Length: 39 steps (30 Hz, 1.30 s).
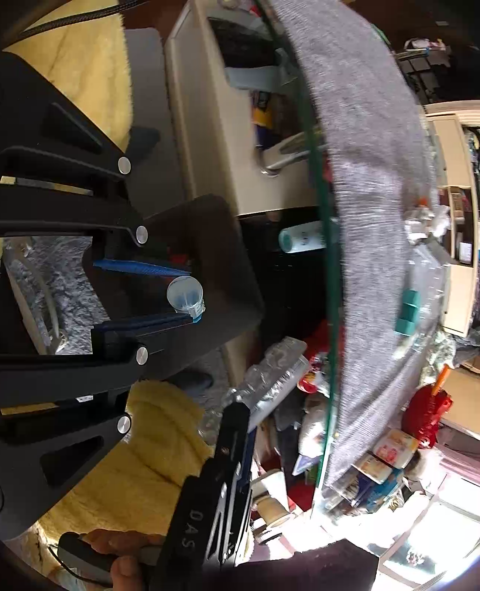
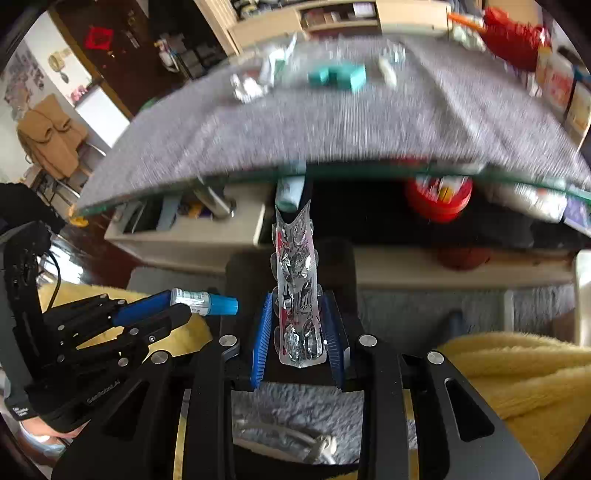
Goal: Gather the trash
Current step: 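Lower both tools into the grey bin and open both to drop the items, then raise both open tools back over the table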
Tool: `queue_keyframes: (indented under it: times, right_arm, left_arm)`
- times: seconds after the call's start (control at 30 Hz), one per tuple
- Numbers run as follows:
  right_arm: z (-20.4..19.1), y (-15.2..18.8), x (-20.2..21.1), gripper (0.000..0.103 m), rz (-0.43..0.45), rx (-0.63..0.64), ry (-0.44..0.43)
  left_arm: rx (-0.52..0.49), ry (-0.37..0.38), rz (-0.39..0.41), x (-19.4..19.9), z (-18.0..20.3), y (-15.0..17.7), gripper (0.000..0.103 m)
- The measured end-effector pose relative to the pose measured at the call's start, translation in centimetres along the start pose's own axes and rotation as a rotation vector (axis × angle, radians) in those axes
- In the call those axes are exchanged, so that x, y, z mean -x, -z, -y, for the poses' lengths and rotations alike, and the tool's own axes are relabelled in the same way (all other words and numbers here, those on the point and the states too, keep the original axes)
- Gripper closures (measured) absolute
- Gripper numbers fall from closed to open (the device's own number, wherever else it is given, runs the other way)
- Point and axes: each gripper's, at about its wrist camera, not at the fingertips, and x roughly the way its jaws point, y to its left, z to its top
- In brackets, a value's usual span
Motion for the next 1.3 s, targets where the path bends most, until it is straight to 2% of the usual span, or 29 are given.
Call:
queue_keyframes:
  times: [0.2,0.37,0.53,0.6,0.63,0.8,0.87,0.93,1.0,1.07,1.1,1.3]
  right_arm:
    - [0.3,0.8,-4.0,0.074,-0.103,-0.026,-0.009]
    - [0.5,0.8,-5.6,0.073,-0.135,-0.027,0.005]
    - [0.7,0.1,-6.2,0.070,-0.146,-0.037,-0.010]
    - [0.7,0.0,-6.3,0.070,-0.148,-0.038,-0.011]
    - [0.8,-0.1,-6.3,0.070,-0.146,-0.036,-0.004]
    - [1.1,-0.8,-5.8,0.049,-0.119,-0.037,0.014]
    - [1.3,-1.2,-5.3,0.047,-0.103,-0.041,0.015]
    - [1.5,-1.8,-4.7,0.039,-0.082,-0.049,0.022]
    - [1.6,-2.4,-3.9,0.022,-0.053,-0.053,0.035]
    - [1.7,-3.3,-2.9,0.014,-0.019,-0.052,0.047]
    - [1.8,-3.7,-2.4,0.012,-0.004,-0.053,0.047]
    - [2.7,-6.9,0.3,0.012,0.082,-0.059,0.070]
  left_arm:
    - [0.032,0.016,-0.073,-2.9,-0.6,1.2,0.085]
    - [0.045,0.020,-0.122,-4.5,-0.9,1.5,0.084]
    - [0.054,0.022,-0.139,-5.1,-1.3,1.2,0.082]
    - [0.048,0.020,-0.136,-5.1,-1.3,1.0,0.071]
    - [0.045,0.015,-0.132,-5.1,-1.3,0.8,0.069]
    - [0.048,-0.005,-0.122,-4.8,-1.7,0.2,0.060]
    - [0.055,-0.015,-0.118,-4.6,-2.0,-0.1,0.058]
    - [0.058,-0.026,-0.112,-4.3,-2.4,-0.5,0.051]
    - [0.063,-0.031,-0.101,-3.9,-2.6,-0.8,0.039]
    - [0.066,-0.037,-0.080,-3.2,-2.8,-1.5,0.029]
    - [0.067,-0.042,-0.065,-2.7,-3.0,-2.0,0.023]
    - [0.076,-0.050,0.011,-0.3,-3.9,-5.2,0.013]
